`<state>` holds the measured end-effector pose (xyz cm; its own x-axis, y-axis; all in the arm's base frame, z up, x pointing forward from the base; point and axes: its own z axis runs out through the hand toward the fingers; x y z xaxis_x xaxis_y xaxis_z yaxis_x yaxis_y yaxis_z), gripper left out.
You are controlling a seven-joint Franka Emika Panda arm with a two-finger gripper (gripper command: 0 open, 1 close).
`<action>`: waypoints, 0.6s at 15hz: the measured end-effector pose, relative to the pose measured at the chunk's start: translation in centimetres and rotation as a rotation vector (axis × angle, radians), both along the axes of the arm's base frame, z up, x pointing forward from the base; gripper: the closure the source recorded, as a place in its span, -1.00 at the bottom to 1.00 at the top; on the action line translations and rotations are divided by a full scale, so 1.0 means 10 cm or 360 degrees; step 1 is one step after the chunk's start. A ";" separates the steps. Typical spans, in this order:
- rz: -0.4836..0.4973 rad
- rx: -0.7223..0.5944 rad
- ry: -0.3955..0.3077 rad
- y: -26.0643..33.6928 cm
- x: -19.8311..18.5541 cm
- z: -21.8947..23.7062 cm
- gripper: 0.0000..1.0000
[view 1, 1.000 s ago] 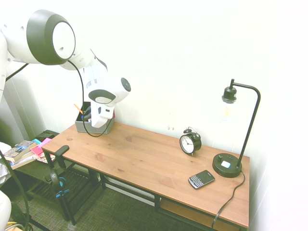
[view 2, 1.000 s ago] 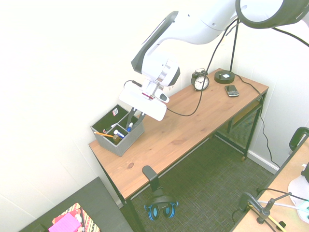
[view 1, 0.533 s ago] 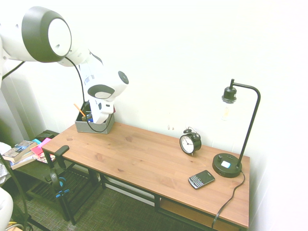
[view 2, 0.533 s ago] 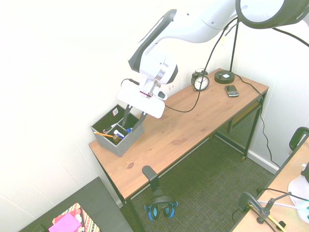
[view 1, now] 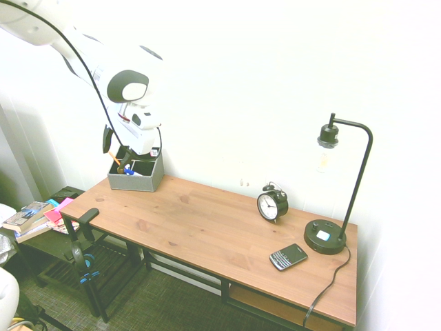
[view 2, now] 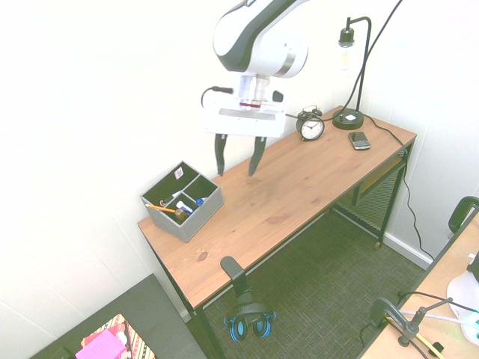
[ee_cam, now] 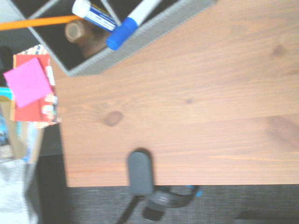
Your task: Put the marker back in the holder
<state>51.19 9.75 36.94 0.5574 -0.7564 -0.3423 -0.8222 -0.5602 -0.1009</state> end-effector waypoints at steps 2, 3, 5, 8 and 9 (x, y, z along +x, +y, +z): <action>0.0149 -0.0132 -0.0068 -0.20 -0.15 0.08 -1.00; 0.0224 -0.0183 -0.0097 -0.27 -0.19 0.10 -1.00; 0.0377 -0.0288 -0.0155 -0.36 -0.23 0.09 -1.00; 0.0548 -0.0478 -0.0266 -0.46 -0.24 0.08 -1.00; 0.0546 -0.0511 -0.0282 -0.48 -0.25 0.08 -1.00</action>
<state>48.73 4.91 37.71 0.8208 -0.5712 0.0004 -0.5712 -0.8208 -0.0003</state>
